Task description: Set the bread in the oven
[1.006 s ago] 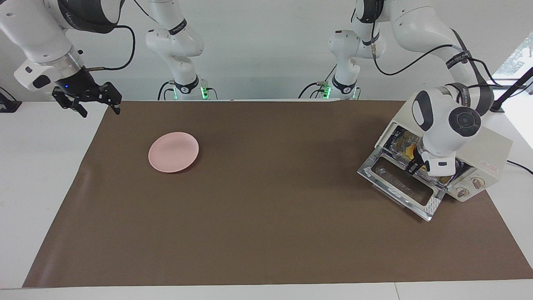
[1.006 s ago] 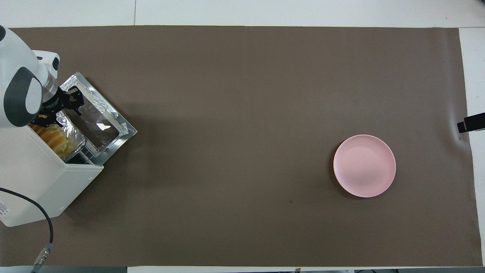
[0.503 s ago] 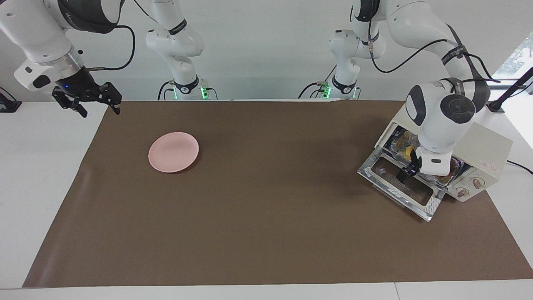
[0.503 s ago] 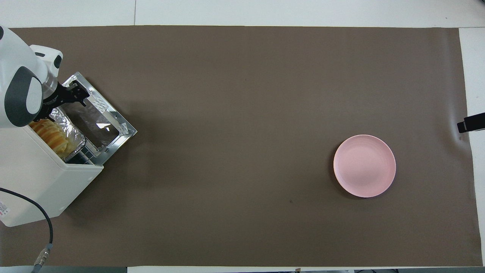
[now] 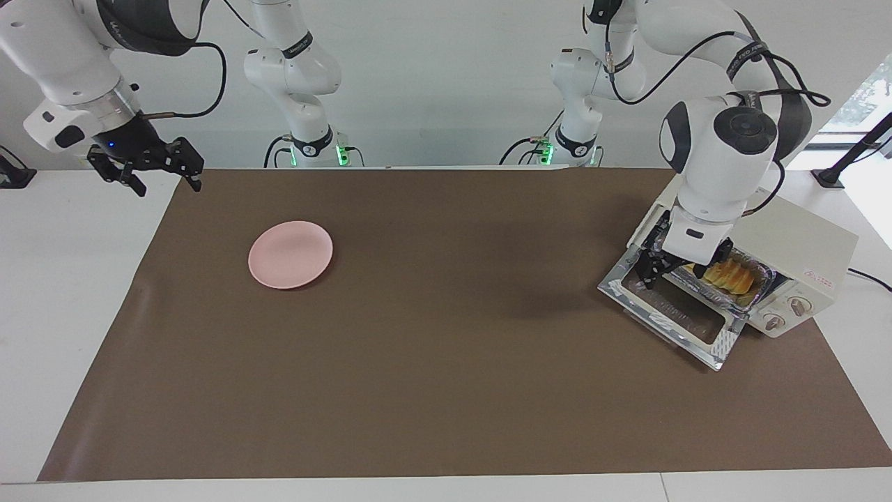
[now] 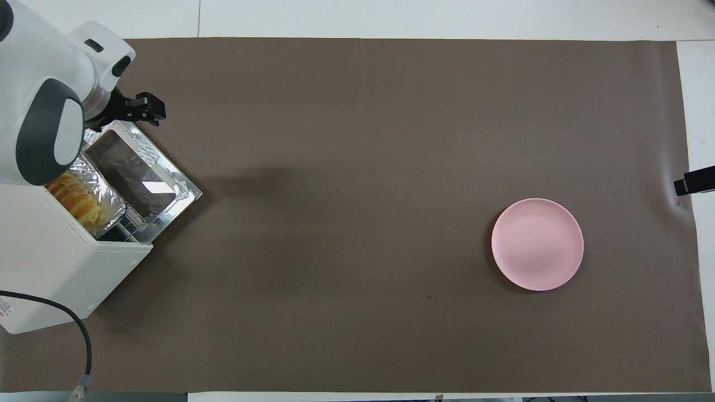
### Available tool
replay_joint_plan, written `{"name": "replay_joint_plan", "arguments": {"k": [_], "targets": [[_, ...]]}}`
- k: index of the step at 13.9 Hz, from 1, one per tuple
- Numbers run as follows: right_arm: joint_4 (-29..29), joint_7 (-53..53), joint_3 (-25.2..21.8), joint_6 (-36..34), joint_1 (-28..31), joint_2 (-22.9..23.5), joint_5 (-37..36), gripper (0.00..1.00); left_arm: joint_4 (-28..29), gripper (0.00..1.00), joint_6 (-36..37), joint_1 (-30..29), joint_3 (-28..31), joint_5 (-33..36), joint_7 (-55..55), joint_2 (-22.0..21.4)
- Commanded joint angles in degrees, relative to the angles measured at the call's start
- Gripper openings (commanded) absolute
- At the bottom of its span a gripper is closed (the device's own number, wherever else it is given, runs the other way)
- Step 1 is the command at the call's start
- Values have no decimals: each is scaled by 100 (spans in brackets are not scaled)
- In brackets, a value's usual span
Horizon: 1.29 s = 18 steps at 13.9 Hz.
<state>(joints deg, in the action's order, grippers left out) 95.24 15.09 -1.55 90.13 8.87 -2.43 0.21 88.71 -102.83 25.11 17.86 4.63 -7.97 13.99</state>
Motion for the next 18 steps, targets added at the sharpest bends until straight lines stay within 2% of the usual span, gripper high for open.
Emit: {"name": "replay_joint_plan", "arguments": {"k": [1,5,6,7,8,14,18], "targets": [[47,38,49,-56,62,-82,-13,100,32,100,649,-59,-2,-103,1231,-423],[47,38,49,-56,62,-82,-13,100,172,100,1396,-33,-28,-208,1491,-827],[47,38,49,-56,62,-82,-13,100,190,100,1598,-381,-446,-269,1500,-967],[47,38,49,-56,53,-82,-13,100,191,100,1800,-2116,-2060,-383,1509,-1169],[47,38,49,-56,62,-82,-13,100,191,100,1819,-2620,-2659,-384,1457,-1197],[47,38,49,-56,62,-82,-13,100,480,100,1837,-2608,-2735,-411,939,-1557],[47,38,49,-56,62,-82,-13,100,481,100,1784,-2599,-2735,-419,876,-1610]]}}
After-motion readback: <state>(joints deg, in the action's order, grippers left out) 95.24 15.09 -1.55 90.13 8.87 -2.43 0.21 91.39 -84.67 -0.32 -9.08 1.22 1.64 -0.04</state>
